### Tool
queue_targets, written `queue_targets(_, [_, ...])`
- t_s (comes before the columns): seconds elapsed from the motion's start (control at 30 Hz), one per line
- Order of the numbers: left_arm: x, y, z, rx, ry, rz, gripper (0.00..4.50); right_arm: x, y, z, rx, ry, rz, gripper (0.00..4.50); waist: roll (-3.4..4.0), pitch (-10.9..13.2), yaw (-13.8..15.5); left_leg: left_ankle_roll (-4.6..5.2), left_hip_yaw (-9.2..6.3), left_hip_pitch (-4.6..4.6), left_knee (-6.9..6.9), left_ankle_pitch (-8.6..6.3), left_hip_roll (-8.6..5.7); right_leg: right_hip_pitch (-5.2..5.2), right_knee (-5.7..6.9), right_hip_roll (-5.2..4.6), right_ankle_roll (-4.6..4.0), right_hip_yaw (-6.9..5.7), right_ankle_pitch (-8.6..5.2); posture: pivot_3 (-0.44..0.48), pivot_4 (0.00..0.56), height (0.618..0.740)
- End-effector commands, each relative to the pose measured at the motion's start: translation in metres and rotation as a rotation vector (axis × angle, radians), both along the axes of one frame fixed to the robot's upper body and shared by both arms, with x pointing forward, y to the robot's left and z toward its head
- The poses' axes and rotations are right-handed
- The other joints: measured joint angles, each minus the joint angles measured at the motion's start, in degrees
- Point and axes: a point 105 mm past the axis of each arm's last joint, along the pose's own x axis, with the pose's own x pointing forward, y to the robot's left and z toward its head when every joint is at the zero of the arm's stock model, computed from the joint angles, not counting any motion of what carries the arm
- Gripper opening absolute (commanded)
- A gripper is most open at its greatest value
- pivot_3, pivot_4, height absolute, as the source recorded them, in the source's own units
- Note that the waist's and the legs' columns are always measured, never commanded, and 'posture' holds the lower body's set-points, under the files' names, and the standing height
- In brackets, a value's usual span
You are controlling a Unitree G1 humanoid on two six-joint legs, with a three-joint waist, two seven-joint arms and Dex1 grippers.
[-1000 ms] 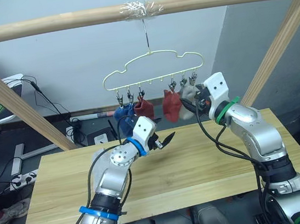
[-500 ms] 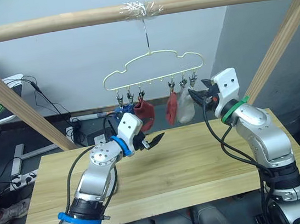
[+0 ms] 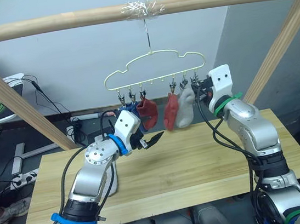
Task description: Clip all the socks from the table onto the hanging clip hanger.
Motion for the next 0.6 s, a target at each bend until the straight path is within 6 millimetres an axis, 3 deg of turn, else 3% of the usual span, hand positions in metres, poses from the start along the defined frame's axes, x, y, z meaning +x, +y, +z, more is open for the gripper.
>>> queue_targets(0.03, [-0.001,-0.002,0.019,-0.019,-0.064,-0.011,3.71,0.002,-0.002,0.019,0.013,-0.057,-0.015,2.41,0.0,0.0,0.0,0.0,0.0,0.01,0.0,0.0,0.0,0.0,0.01,0.0,0.0,0.0,0.0,-0.036,0.144,0.737])
queue_targets(0.07, [-0.001,-0.002,0.019,-0.019,-0.064,-0.012,3.71,0.003,-0.002,0.018,0.011,-0.057,-0.016,2.74,0.0,0.0,0.0,0.0,0.0,0.01,0.0,0.0,0.0,-0.01,0.02,0.0,0.0,0.0,0.0,-0.036,0.144,0.737])
queue_targets(0.6, [0.002,-0.004,0.022,-0.016,-0.077,-0.016,3.71,0.024,-0.003,0.019,0.022,-0.059,-0.037,2.74,0.0,0.0,0.0,0.0,0.0,0.01,0.0,0.0,0.0,0.0,0.02,0.01,-0.01,0.0,0.01,-0.033,0.142,0.737])
